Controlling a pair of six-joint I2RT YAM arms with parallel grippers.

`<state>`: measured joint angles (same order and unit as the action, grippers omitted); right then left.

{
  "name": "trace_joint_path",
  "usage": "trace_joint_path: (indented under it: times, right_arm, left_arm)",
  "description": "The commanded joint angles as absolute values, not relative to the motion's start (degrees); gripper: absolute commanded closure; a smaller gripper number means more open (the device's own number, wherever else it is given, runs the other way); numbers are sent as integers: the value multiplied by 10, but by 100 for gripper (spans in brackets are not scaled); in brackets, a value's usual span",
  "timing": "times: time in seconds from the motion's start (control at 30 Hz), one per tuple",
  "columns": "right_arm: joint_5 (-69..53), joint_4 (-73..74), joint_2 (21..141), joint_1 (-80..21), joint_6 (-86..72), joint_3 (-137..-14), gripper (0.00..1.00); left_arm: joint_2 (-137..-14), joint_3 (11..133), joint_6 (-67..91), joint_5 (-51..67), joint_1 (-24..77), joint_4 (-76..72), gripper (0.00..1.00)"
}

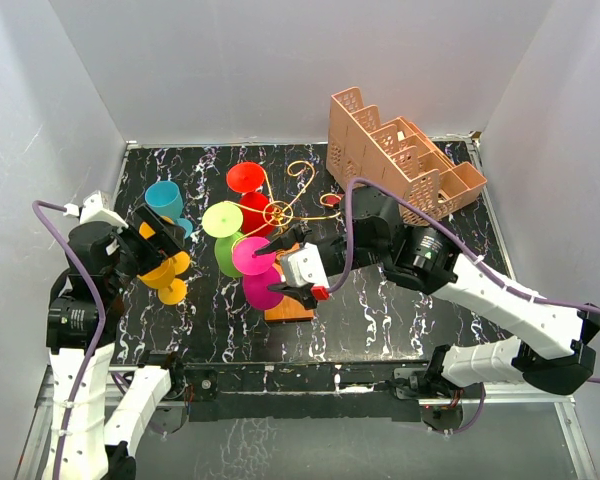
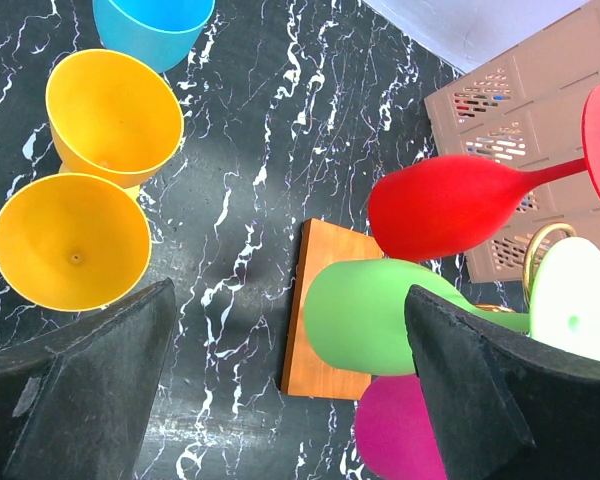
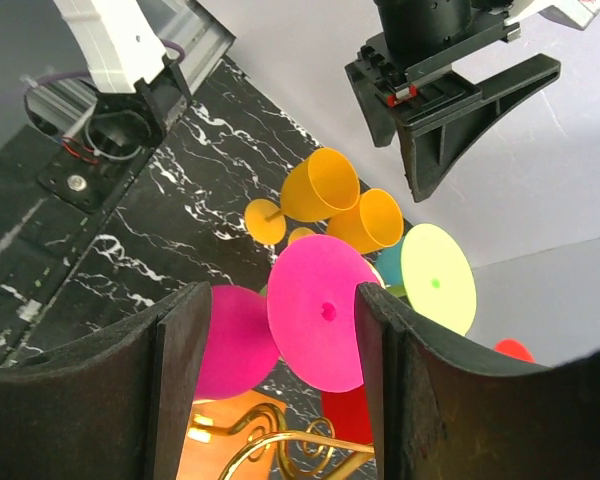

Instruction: Take the wine glass off the wine glass rack

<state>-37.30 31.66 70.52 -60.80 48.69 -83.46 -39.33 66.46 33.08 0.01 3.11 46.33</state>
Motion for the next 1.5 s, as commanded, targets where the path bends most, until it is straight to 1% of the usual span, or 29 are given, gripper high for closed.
trace_joint_path:
  times: [0.0, 0.1, 0.23, 0.47, 0.8, 1.23, 1.37, 1.47]
  right_arm:
    - [-348, 293, 692, -618, 546, -829, 37]
    - [-343, 297, 698, -624, 563, -824, 37]
    - [-342, 304, 709, -631, 575, -825, 42]
    - [-308, 287, 716, -640, 576, -807, 44]
    - [-274, 285, 714, -652, 576, -797, 48]
    - [-236, 245, 707, -662, 569, -794, 45]
    - [-220, 240, 711, -662, 571, -791, 46]
    - [-214, 245, 715, -663, 573, -790, 49]
  left_arm:
    - [-397, 678, 332, -4, 29, 455, 5]
    - [-400, 683, 332, -4, 30, 453, 5]
    - [-406, 707, 331, -9, 31, 461, 5]
    - [-410, 773, 327, -42, 41, 485, 5]
    - [-410, 785, 329, -35, 47, 484, 6]
    - [-409, 794, 326, -37, 56, 485, 6]
    - [-410, 792, 324, -39, 57, 484, 6]
    - [-410, 790, 324, -38, 57, 483, 6]
